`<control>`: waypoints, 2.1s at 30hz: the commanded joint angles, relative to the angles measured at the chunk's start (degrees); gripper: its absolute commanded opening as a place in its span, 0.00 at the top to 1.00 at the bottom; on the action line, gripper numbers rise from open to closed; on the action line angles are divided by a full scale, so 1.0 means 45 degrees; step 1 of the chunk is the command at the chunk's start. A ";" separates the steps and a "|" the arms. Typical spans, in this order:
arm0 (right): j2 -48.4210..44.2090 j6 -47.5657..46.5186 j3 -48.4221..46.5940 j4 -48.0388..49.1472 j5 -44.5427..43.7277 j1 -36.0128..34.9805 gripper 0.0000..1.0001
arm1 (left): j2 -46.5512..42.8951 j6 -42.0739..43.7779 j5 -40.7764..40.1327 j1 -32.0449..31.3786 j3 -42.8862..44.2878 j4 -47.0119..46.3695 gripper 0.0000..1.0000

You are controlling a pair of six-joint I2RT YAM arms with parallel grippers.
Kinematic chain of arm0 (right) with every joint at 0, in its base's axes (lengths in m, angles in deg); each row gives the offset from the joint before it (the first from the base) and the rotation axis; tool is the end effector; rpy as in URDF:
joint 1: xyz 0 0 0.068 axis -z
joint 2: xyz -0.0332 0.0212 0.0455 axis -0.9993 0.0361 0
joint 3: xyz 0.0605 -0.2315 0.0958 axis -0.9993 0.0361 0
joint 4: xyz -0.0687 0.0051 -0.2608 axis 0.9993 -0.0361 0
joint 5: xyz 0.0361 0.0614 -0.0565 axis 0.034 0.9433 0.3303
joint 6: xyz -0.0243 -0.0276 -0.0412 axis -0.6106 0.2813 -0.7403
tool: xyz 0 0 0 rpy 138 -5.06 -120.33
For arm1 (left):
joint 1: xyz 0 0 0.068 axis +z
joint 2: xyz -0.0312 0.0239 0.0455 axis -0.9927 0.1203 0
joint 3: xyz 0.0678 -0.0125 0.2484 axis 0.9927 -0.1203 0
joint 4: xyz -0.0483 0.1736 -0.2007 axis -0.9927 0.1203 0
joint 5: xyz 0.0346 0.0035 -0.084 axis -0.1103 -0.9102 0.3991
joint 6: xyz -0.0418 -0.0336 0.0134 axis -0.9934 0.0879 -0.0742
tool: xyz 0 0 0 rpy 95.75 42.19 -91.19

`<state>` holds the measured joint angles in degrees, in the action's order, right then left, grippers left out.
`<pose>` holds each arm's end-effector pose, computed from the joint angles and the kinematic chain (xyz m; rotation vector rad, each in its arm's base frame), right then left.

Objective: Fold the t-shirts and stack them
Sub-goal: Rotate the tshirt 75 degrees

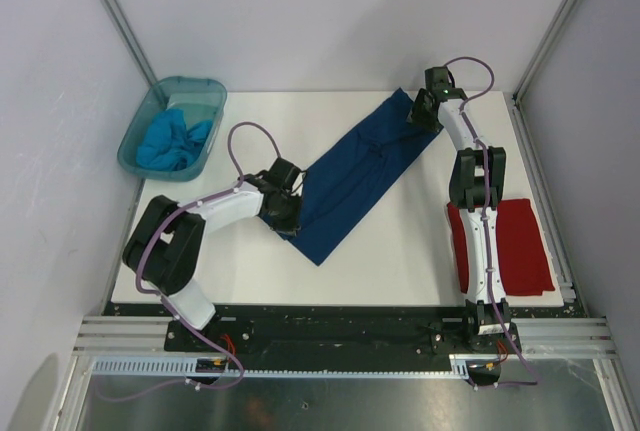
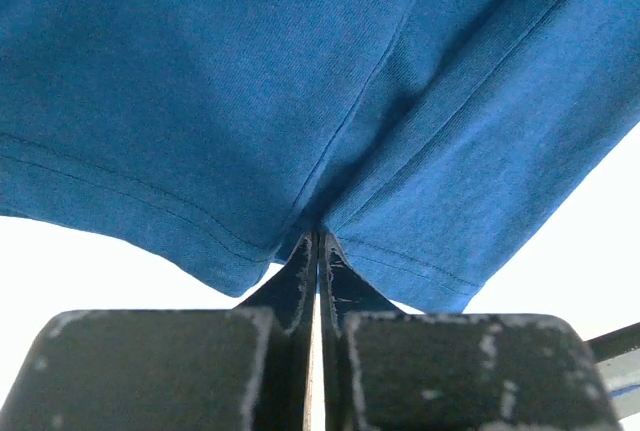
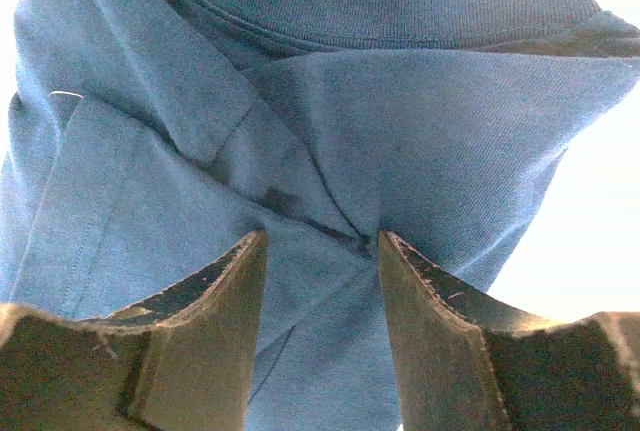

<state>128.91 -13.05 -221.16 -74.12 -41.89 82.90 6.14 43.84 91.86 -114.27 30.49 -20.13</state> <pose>0.5648 0.0475 0.1559 0.4344 2.4529 0.1362 0.2686 -0.1676 0.1428 0.2549 2.8293 -0.3798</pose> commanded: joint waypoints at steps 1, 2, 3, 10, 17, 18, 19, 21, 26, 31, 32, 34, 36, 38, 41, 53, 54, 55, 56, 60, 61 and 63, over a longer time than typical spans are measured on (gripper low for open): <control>0.0398 -0.0019 0.0349 -0.0438 -0.0026 0.0205 0.46 | -0.0821 -0.0134 -0.0342 -0.0066 -0.0006 -0.0040 1.00; 0.0397 -0.0021 0.0347 -0.0443 -0.0038 0.0223 0.47 | -0.0934 -0.0191 -0.0454 -0.0065 -0.0081 -0.0028 1.00; 0.0416 -0.0022 0.0345 -0.0445 -0.0044 0.0251 0.47 | -0.1079 -0.0259 -0.0569 -0.0064 -0.0148 -0.0022 1.00; 0.0447 -0.0057 0.0355 -0.0457 -0.0075 0.0316 0.46 | -0.1897 -0.0651 -0.1110 -0.0048 -0.0599 0.0015 1.00; 0.0530 -0.0098 0.0387 -0.0500 -0.0159 0.0344 0.46 | -0.1945 -0.1048 -0.1395 0.0122 -0.1175 0.0086 1.00; 0.0531 -0.0109 0.0385 -0.0503 -0.0154 0.0351 0.46 | -0.1877 -0.1078 -0.1391 0.0146 -0.1203 0.0094 1.00; 0.0542 -0.0096 0.0384 -0.0504 -0.0161 0.0354 0.46 | -0.1804 -0.1102 -0.1389 0.0178 -0.1217 0.0097 1.00; 0.0520 -0.0105 0.0384 -0.0506 -0.0176 0.0357 0.46 | -0.1642 -0.1116 -0.1392 0.0226 -0.1242 0.0105 1.00; 0.0460 -0.0148 0.0370 -0.0538 -0.0181 0.0371 0.46 | -0.1226 -0.0942 -0.1130 0.0267 -0.0966 0.0086 0.99; 0.0100 -0.0174 0.0270 -0.0503 -0.0099 0.0306 0.43 | -0.1621 -0.0570 -0.0776 0.0251 -0.0502 0.0109 0.63; 0.0023 -0.0176 0.0200 -0.0505 -0.0075 0.0283 0.42 | -0.1852 -0.0487 -0.0739 0.0250 -0.0437 0.0134 0.55; -0.0108 -0.0179 0.0025 -0.0545 -0.0042 0.0241 0.39 | -0.2260 -0.0303 -0.0605 0.0239 -0.0251 0.0251 0.48; -0.0253 -0.0160 -0.0097 -0.0609 -0.0058 0.0187 0.38 | -0.2606 -0.0145 -0.0488 0.0183 -0.0121 0.0431 0.46; -0.0504 -0.0121 -0.0054 -0.0600 -0.0140 0.0144 0.38 | -0.2829 0.0066 -0.0219 -0.0060 -0.0035 0.0516 0.48; -0.0981 -0.0052 0.0109 -0.0547 -0.0306 0.0067 0.37 | -0.2728 0.0419 0.0117 -0.0925 0.0056 0.0539 0.55; -0.3938 0.1033 0.3442 0.0220 -0.0311 0.0207 0.37 | -0.0330 0.0647 0.0150 -0.2992 0.0842 0.0492 0.60; -0.4144 0.1110 0.3748 0.0306 -0.0239 0.0253 0.37 | -0.0200 0.0649 0.0124 -0.3022 0.0890 0.0482 0.60; -0.4296 0.1198 0.3960 0.0300 -0.0155 0.0286 0.37 | -0.0087 0.0640 0.0092 -0.3047 0.0913 0.0477 0.60; -0.4401 0.1281 0.4105 0.0249 -0.0073 0.0302 0.37 | 0.0019 0.0635 0.0075 -0.3069 0.0925 0.0465 0.60; -0.4898 0.1411 0.5002 0.0272 0.0068 0.0304 0.38 | 0.0354 0.0663 0.0123 -0.3207 0.0954 0.0395 0.62; -0.5083 0.1446 0.5320 0.0401 0.0096 0.0312 0.38 | 0.0435 0.0676 0.0150 -0.3266 0.0975 0.0375 0.65; -0.5413 0.1521 0.5948 0.0629 0.0196 0.0351 0.37 | 0.0666 0.0686 0.0189 -0.3345 0.1025 0.0360 0.72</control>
<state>109.63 -7.93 -198.73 -73.28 -41.91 84.05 7.67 45.46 92.04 -128.26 32.59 -17.68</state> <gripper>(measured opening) 0.628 0.338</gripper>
